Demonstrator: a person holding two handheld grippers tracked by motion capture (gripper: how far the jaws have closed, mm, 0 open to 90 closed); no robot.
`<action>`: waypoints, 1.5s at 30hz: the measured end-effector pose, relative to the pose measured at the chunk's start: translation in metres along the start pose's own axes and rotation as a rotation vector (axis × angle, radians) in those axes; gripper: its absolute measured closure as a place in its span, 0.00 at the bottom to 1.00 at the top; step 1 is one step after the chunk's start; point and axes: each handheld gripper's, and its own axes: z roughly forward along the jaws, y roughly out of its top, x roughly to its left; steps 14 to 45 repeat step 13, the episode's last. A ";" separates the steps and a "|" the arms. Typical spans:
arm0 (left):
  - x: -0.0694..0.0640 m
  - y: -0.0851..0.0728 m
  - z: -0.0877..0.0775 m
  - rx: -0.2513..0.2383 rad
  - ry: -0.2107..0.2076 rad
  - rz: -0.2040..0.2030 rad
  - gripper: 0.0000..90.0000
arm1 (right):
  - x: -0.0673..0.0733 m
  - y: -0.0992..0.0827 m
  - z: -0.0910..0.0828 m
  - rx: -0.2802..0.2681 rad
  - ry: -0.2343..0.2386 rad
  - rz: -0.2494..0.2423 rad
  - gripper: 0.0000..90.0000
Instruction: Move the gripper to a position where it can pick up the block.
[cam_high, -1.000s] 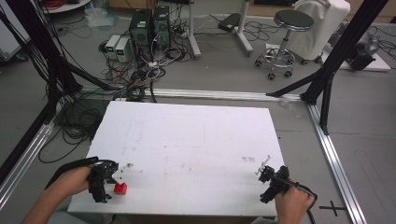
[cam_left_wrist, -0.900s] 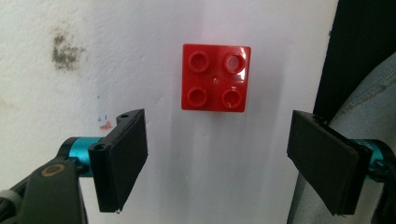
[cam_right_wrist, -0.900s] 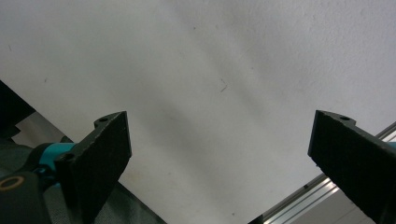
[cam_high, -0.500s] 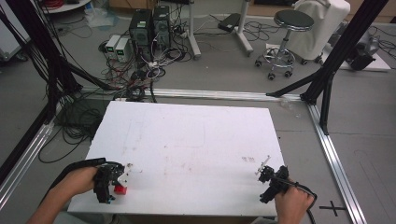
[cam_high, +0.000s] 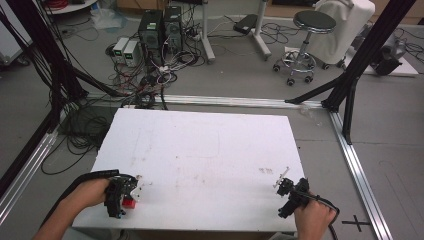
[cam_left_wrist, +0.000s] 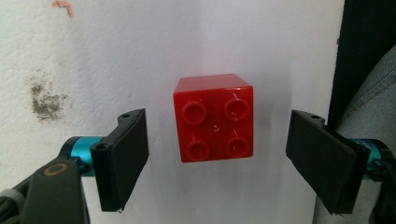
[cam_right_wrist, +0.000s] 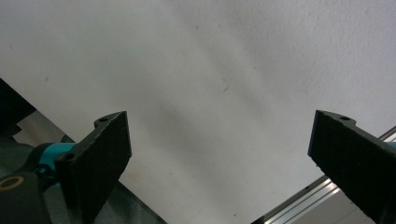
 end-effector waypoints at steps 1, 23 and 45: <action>0.000 0.000 0.001 0.000 -0.003 0.004 0.24 | 0.000 0.000 0.000 0.000 0.000 0.001 0.06; 0.001 0.003 0.003 0.009 -0.005 -0.009 0.24 | 0.000 0.001 0.000 0.001 -0.001 -0.011 0.06; 0.001 0.003 0.003 0.009 -0.005 -0.009 0.24 | 0.000 0.001 0.000 0.001 -0.001 -0.011 0.06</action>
